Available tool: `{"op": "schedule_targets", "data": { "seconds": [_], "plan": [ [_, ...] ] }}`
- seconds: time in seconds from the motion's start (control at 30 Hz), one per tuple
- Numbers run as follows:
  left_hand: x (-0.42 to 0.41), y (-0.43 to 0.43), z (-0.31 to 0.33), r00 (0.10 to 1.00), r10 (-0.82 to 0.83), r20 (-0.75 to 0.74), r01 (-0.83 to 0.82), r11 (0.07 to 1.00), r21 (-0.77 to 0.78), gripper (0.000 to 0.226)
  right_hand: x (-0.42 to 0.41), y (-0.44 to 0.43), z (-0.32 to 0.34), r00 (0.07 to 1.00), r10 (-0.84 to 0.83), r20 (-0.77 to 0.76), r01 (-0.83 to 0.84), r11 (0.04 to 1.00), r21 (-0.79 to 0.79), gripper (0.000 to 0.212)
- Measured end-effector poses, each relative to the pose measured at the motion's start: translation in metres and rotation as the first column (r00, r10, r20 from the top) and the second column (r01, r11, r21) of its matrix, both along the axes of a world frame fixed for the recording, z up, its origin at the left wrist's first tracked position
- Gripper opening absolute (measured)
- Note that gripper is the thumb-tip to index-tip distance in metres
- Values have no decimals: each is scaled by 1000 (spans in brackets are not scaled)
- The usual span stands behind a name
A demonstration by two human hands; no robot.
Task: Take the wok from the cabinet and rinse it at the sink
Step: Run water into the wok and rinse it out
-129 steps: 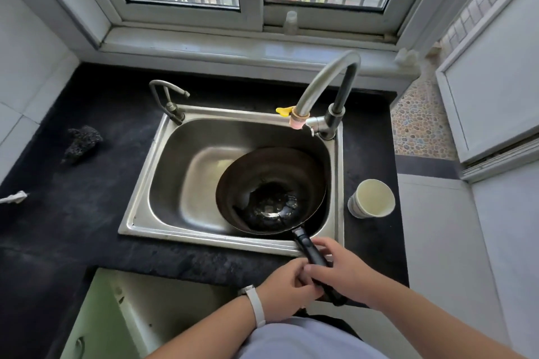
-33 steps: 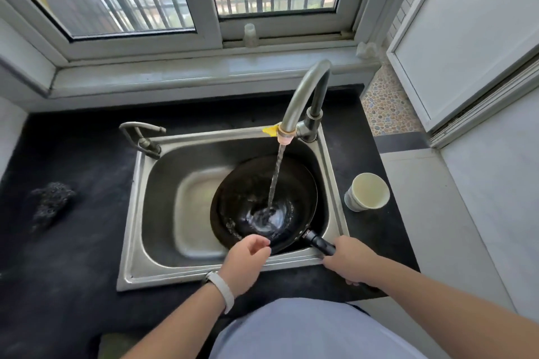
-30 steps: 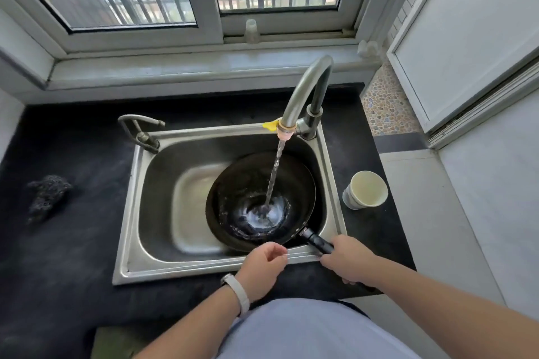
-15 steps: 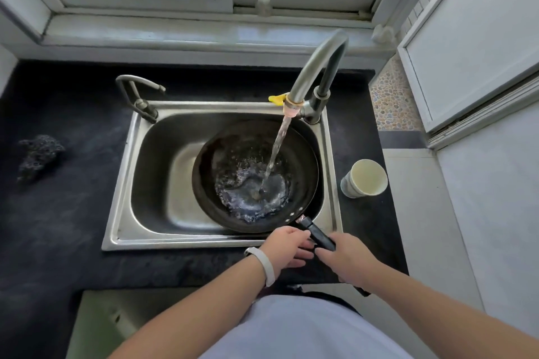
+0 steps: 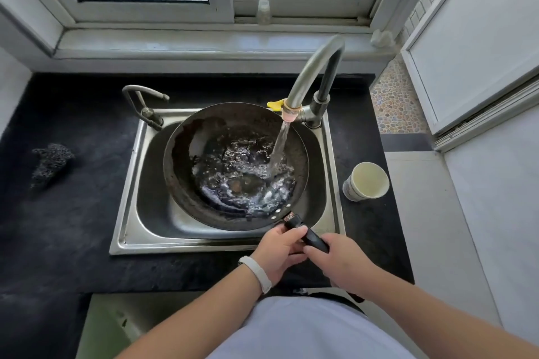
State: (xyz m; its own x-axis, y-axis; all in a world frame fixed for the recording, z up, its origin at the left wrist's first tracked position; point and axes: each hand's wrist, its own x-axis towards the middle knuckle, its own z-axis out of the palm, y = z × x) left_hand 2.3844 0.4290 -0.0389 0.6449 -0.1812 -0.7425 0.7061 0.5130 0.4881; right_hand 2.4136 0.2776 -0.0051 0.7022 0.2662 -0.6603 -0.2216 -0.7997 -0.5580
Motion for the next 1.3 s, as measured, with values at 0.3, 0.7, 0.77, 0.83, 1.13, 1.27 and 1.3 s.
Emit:
{"op": "schedule_targets", "data": {
  "seconds": [0.3, 0.7, 0.77, 0.83, 1.13, 1.27, 1.3],
  "plan": [
    [-6, 5, 11, 999, 18, 27, -19, 999, 34, 8, -5, 4, 9, 1000, 26, 15, -27, 1000, 3, 33],
    [-12, 6, 20, 996, 69, 51, -75, 989, 129, 13, -5, 10, 24, 991, -18, -135, 33, 993, 110, 18],
    [-13, 7, 20, 996, 76, 48, -82, 986, 144, 14, -4, 12, 25, 983, -30, -179, 54, 989, 135, 15],
    [-14, 8, 21, 995, 87, 42, -93, 983, 161, 13, -3, 14, 26, 981, -16, -192, 44, 989, 144, 12],
    [-17, 7, 21, 990, 142, -7, -133, 947, 293, 10, -1, 18, 25, 957, 19, -288, 37, 982, 187, 14],
    [-15, 7, 25, 986, 163, -15, -151, 939, 310, 11, 3, 18, 26, 940, 28, -340, 51, 974, 220, 9],
    [-15, 7, 26, 986, 165, -18, -151, 937, 316, 12, 4, 18, 27, 937, 29, -349, 52, 974, 221, 9]
  ]
}}
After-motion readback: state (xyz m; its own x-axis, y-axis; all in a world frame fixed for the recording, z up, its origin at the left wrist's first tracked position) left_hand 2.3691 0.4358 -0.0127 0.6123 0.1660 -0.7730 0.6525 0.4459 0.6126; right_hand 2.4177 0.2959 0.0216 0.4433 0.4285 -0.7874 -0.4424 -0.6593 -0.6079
